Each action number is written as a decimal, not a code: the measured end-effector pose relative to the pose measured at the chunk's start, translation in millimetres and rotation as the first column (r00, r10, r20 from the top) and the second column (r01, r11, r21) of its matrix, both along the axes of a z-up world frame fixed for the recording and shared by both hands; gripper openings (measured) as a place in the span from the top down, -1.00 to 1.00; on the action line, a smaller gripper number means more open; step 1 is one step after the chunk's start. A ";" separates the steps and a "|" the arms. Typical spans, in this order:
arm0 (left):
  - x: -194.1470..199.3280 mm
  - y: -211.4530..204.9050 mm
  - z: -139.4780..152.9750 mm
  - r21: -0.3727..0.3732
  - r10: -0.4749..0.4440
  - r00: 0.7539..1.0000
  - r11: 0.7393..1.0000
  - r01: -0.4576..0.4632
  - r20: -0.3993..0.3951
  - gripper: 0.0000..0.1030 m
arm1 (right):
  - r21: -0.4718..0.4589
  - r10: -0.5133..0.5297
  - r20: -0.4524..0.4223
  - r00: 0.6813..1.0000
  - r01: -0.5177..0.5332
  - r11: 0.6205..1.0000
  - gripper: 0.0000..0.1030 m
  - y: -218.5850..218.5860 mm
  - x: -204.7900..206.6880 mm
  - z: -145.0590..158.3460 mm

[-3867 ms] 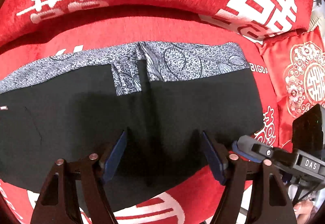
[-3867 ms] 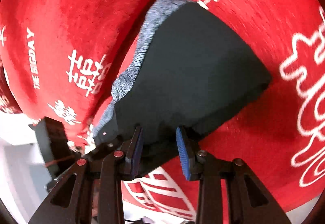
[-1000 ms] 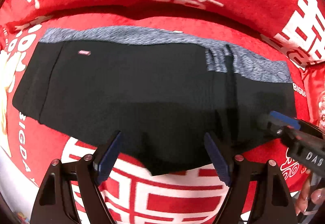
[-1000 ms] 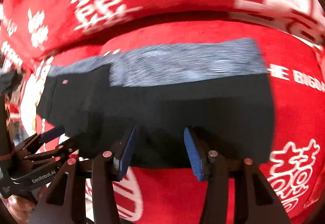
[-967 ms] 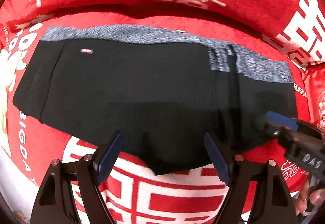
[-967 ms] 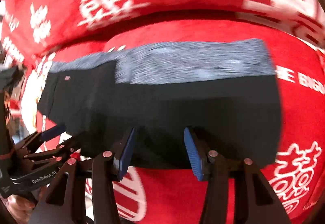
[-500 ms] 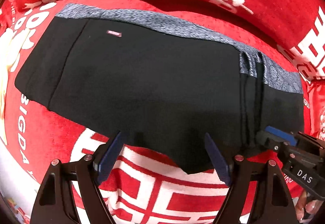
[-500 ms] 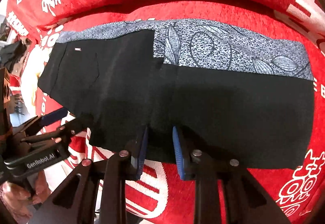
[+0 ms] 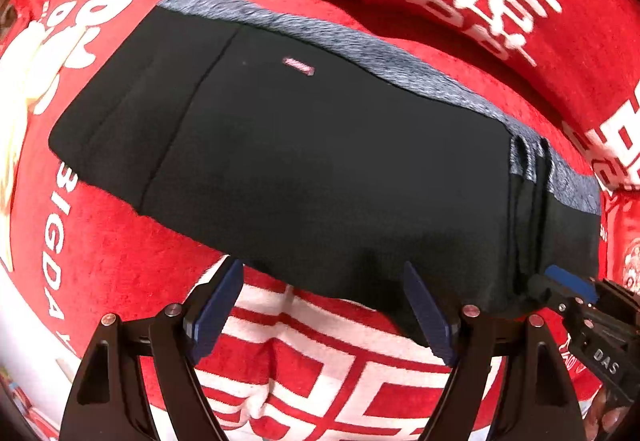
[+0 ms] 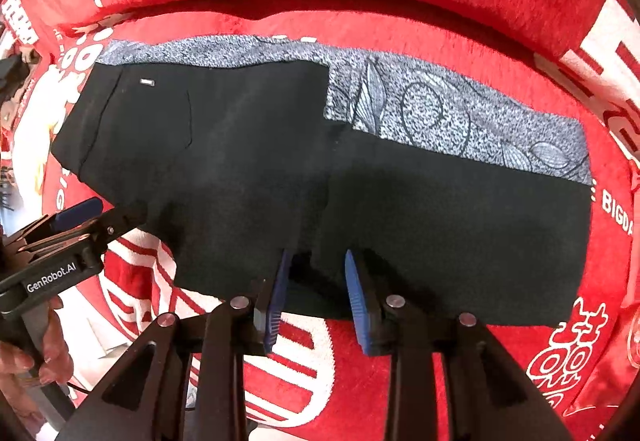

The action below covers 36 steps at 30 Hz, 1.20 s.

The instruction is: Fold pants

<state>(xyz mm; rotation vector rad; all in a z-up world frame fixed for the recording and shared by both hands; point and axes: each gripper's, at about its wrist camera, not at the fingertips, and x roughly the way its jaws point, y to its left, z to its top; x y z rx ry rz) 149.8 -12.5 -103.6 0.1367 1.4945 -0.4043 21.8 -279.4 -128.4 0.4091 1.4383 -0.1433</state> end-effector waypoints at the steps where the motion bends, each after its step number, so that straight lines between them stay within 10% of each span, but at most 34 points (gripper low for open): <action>1: 1.0 4.8 0.2 -0.005 0.011 1.000 1.000 -0.011 -0.004 -0.60 | 0.005 0.002 0.009 1.000 -0.002 1.000 0.34 4.5 2.5 2.0; 23: 31.2 122.5 9.2 -0.105 0.186 0.982 0.977 -0.183 0.020 -0.60 | 0.009 0.061 -0.054 0.997 -0.061 0.998 0.21 55.8 29.7 -32.6; 36: 57.0 189.7 -18.6 -0.490 0.334 0.919 0.777 -0.394 -0.209 -0.60 | -0.010 0.071 -0.056 0.996 -0.071 0.997 0.18 72.6 35.9 -36.5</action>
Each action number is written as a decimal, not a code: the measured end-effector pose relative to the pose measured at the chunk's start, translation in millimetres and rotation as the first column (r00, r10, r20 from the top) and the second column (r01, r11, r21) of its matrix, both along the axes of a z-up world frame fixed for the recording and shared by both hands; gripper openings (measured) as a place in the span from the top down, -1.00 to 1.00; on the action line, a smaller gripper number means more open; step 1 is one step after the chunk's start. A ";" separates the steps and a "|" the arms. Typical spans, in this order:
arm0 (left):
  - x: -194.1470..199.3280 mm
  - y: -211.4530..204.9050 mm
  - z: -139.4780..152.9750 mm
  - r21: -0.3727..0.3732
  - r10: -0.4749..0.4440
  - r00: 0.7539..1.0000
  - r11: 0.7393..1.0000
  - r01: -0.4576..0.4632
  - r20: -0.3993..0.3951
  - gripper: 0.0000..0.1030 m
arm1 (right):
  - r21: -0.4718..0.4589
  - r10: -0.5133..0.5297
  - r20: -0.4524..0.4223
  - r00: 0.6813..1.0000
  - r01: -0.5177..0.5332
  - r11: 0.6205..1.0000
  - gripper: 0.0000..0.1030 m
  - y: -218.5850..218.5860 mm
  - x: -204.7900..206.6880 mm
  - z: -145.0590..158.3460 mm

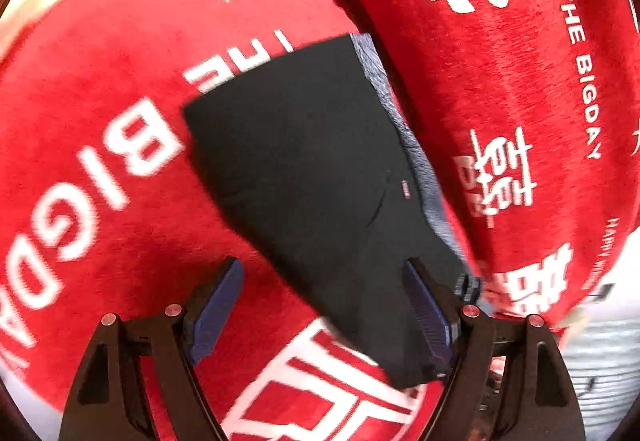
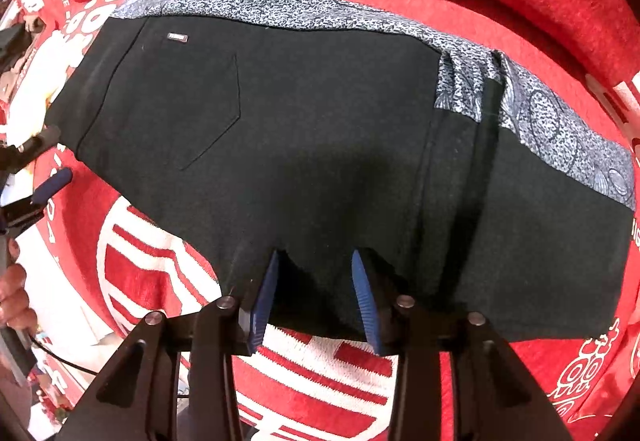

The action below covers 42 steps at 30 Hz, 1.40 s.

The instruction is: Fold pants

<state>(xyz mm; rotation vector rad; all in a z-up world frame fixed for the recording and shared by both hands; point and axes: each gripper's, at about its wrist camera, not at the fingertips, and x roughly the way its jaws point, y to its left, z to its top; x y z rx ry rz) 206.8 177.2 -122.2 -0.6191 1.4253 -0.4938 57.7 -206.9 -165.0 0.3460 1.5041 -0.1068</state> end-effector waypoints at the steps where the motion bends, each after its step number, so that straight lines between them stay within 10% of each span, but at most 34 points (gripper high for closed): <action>1: 2.0 -5.9 -4.1 -0.017 -0.001 1.000 1.000 0.001 0.000 -0.60 | 0.000 0.000 0.000 1.000 0.000 1.000 0.18 0.1 0.1 0.1; 10: 21.4 -14.3 -15.1 -0.092 0.074 0.997 0.993 -0.071 0.031 -0.60 | 0.001 0.000 0.015 1.000 0.000 1.000 0.17 -3.6 -2.6 -2.3; 18: 32.5 -46.9 -10.6 0.068 0.042 0.996 0.997 -0.047 0.078 -0.60 | 0.006 -0.002 0.024 1.000 0.002 1.000 0.17 -6.5 -7.4 -3.1; 20: 32.1 -49.4 -6.0 0.132 0.041 0.995 0.990 -0.053 0.092 -0.44 | 0.009 0.001 0.023 1.000 -0.001 1.000 0.17 -7.9 -7.7 -2.0; 22: 31.6 -51.4 -4.3 0.224 0.021 0.994 0.974 -0.044 0.103 0.23 | 0.013 0.005 0.014 1.000 -0.005 1.000 0.17 -9.1 -6.4 1.0; 25: 29.9 -55.3 2.0 0.286 -0.028 0.990 0.958 -0.012 0.135 0.32 | 0.038 0.006 0.004 1.000 -0.006 0.999 0.16 -13.5 0.6 9.6; 30: -0.9 -99.7 38.9 0.524 -0.303 0.885 0.848 0.081 0.354 0.32 | 0.164 -0.020 0.053 0.998 0.011 0.986 -0.26 -24.5 35.7 42.3; 36: -32.5 -132.9 65.0 0.643 -0.477 0.753 0.760 0.094 0.453 0.32 | 0.289 0.087 0.116 0.989 -0.117 0.950 -0.59 -8.2 123.1 86.1; 42: -38.6 -143.9 66.9 0.684 -0.528 0.712 0.724 0.091 0.464 0.32 | 0.398 0.288 0.063 0.955 -0.289 0.871 -0.71 49.6 199.8 103.6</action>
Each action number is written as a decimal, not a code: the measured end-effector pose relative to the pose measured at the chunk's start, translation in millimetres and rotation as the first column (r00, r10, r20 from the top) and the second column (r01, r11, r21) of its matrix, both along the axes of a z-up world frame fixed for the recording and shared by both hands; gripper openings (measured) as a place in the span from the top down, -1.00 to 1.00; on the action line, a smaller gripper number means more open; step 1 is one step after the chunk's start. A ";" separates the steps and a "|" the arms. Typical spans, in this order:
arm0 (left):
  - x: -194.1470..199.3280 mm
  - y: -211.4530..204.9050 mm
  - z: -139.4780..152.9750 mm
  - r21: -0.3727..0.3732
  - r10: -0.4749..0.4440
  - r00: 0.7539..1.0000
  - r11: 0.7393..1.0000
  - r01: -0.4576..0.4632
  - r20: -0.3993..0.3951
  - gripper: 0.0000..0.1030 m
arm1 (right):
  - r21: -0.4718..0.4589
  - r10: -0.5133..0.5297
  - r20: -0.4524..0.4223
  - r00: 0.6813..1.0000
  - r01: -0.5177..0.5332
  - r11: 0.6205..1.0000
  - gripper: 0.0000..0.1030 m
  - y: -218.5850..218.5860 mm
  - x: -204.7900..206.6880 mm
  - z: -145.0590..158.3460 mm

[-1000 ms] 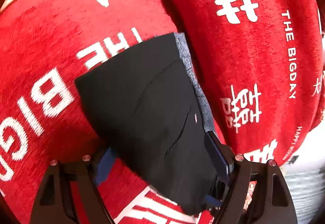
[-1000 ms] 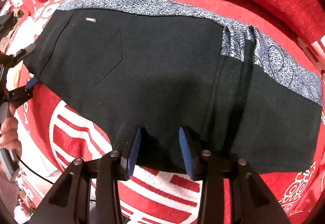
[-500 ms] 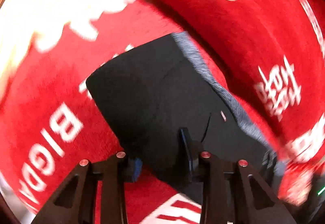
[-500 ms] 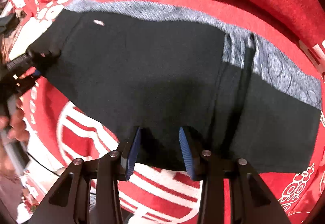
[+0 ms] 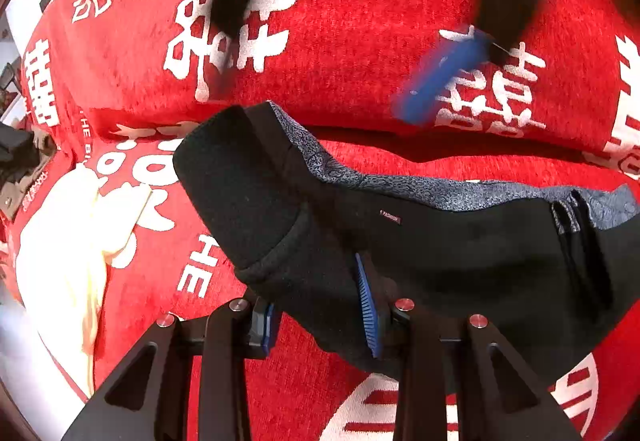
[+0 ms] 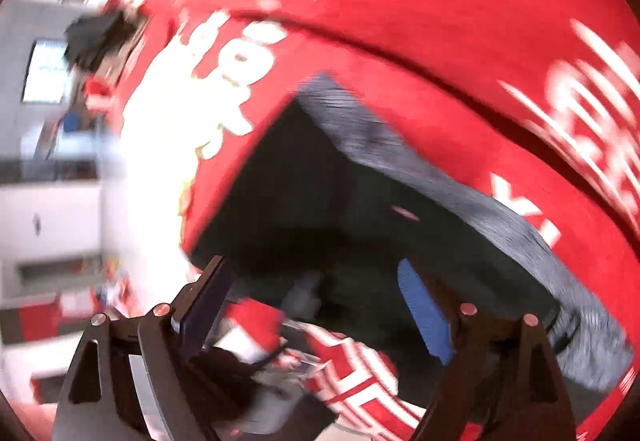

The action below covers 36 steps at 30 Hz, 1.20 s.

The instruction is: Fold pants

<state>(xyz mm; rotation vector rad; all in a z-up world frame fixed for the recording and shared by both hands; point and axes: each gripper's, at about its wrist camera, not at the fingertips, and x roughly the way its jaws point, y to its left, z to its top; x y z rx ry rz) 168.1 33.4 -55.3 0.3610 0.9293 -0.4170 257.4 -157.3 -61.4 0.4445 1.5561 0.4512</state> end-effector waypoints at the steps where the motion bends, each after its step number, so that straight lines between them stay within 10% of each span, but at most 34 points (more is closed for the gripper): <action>1: -1.4 -0.1 0.3 0.005 -0.003 1.000 1.000 0.003 0.006 0.33 | -0.007 0.051 -0.007 0.999 -0.051 0.999 -0.72 11.6 10.3 2.9; 10: -16.2 -15.3 5.4 0.063 -0.051 0.997 0.997 0.047 0.063 0.32 | -0.111 0.261 -0.223 0.939 -0.290 0.950 -0.75 70.4 40.5 -45.1; 14: -24.2 -25.1 12.3 0.051 -0.092 0.995 0.995 0.089 0.048 0.32 | -0.154 0.237 -0.163 0.958 -0.261 0.953 0.63 49.0 23.8 -46.6; 25: -82.1 -96.5 78.6 -0.023 -0.273 0.960 0.961 0.275 0.067 0.32 | 0.096 -0.097 0.104 0.990 0.087 0.992 0.64 -86.0 -79.2 27.6; 36: -190.3 -222.7 88.1 -0.004 -0.539 0.842 0.842 0.539 0.027 0.32 | 0.244 -0.483 0.163 0.860 0.440 0.864 0.62 -250.0 -238.1 40.0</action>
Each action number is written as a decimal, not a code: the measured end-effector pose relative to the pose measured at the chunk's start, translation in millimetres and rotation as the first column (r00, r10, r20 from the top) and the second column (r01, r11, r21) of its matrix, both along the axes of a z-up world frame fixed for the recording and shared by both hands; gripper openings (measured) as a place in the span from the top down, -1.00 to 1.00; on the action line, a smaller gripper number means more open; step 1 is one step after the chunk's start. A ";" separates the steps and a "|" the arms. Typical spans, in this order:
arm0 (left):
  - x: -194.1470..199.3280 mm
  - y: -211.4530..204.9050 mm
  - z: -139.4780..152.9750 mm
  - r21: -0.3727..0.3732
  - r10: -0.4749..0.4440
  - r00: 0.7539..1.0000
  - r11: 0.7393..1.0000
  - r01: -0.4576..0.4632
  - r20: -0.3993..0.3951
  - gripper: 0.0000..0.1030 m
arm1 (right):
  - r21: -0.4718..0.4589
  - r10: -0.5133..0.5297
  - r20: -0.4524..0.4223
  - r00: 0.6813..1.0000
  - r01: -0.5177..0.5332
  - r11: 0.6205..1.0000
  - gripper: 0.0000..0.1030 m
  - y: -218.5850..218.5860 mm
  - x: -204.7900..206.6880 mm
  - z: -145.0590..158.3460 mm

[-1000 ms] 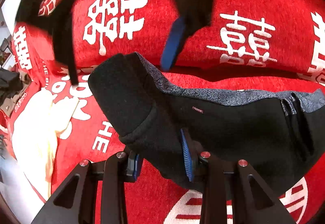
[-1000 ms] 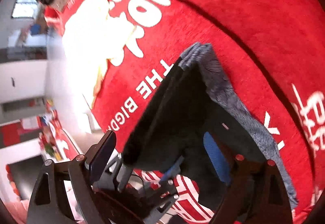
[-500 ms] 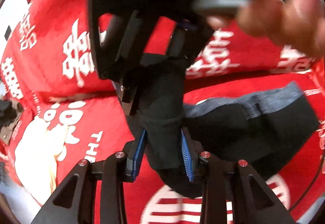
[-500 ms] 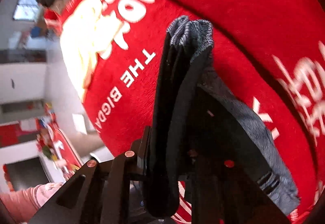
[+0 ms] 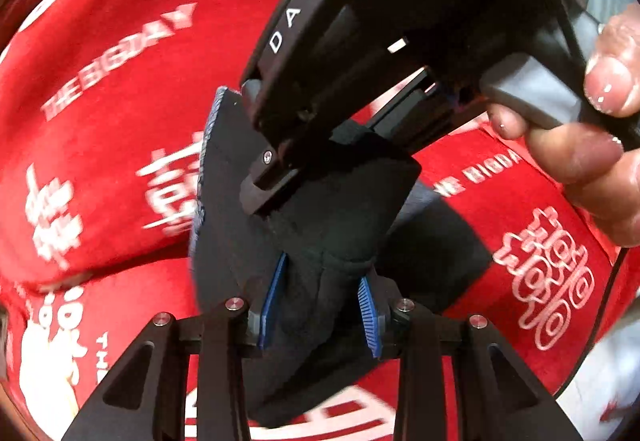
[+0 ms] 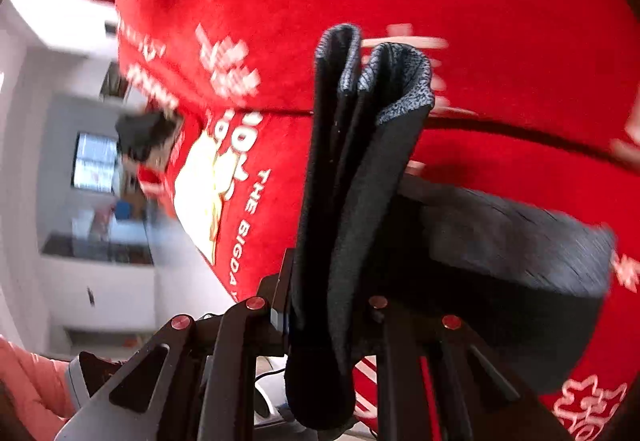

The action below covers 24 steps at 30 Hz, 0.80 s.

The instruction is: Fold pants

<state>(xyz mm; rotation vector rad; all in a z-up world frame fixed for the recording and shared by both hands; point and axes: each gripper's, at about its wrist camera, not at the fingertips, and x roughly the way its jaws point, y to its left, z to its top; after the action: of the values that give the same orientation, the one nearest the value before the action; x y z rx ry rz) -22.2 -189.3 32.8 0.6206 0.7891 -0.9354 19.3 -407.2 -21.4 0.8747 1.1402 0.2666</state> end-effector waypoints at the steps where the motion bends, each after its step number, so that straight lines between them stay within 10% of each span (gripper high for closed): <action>1: -8.7 -9.5 -4.4 0.014 -0.020 1.000 1.000 0.020 -0.001 0.32 | 0.009 -0.025 -0.006 1.000 0.025 1.000 0.62 -10.3 -12.2 -4.1; 14: -86.4 -86.6 -84.6 0.219 -0.163 0.986 0.962 0.164 -0.020 0.23 | 0.086 -0.168 -0.121 0.978 0.179 0.980 0.57 -81.8 -96.9 -116.3; 24: -61.5 -48.7 -55.7 0.183 -0.091 0.989 0.977 0.111 -0.116 0.03 | 0.077 -0.201 -0.140 0.969 0.213 0.974 0.39 -82.1 -111.1 -134.4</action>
<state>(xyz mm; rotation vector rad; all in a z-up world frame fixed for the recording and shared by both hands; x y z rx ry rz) -83.7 -238.0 -22.9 0.7872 0.9564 -1.0000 -91.8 -489.3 -155.8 1.0980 1.1545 0.0897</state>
